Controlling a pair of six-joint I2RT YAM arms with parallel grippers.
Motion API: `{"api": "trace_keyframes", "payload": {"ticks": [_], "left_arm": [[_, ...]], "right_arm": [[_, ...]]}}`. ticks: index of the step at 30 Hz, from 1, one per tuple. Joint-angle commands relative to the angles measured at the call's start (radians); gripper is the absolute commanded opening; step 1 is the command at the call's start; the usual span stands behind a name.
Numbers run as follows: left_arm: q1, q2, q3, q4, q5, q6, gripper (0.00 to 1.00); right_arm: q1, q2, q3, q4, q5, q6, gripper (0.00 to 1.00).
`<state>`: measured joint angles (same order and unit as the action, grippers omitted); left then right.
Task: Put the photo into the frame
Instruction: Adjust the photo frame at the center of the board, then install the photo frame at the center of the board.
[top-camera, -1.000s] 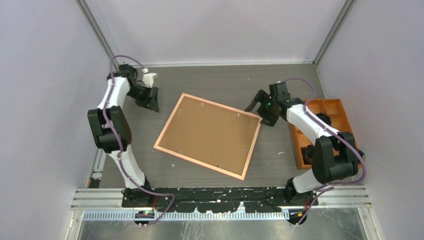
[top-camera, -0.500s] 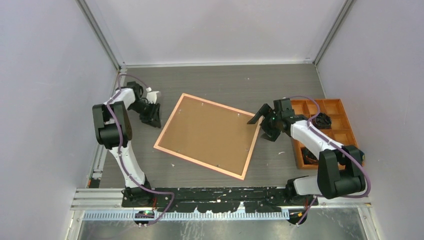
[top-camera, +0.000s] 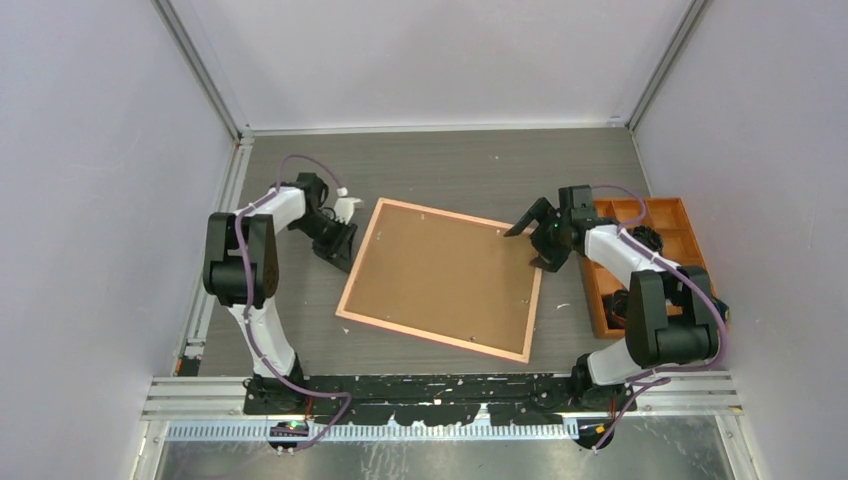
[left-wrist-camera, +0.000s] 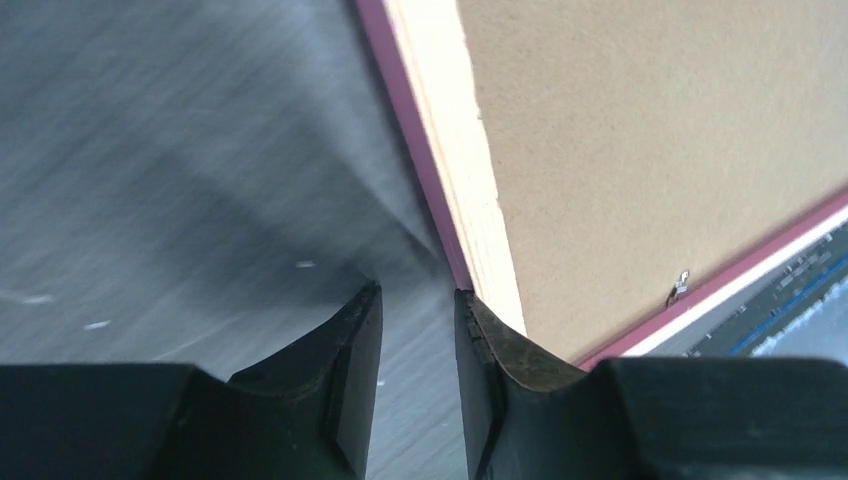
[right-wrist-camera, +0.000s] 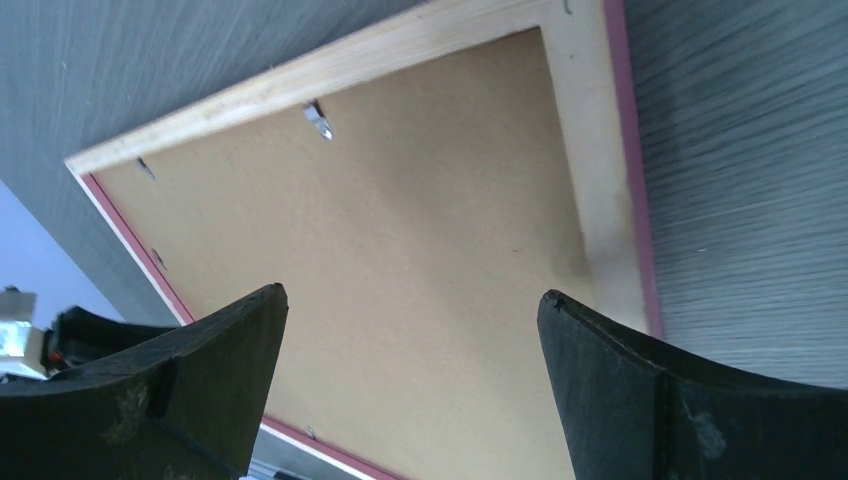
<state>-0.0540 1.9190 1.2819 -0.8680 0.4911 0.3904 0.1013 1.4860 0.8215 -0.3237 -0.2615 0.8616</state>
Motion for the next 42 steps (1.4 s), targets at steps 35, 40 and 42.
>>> {"api": "trace_keyframes", "payload": {"ticks": [35,40,42], "left_arm": [[-0.018,0.126,0.053,-0.027,0.271,-0.087,0.18],[-0.018,0.131,0.052,-0.022,0.264,-0.091,0.18],[-0.018,0.131,0.051,-0.019,0.261,-0.092,0.17]], "right_arm": [[0.590,0.722,0.817,0.138,0.011,0.159,0.43],[0.590,0.744,0.826,0.139,-0.002,0.169,0.41],[0.589,0.751,0.826,0.148,-0.014,0.178,0.40]]}}
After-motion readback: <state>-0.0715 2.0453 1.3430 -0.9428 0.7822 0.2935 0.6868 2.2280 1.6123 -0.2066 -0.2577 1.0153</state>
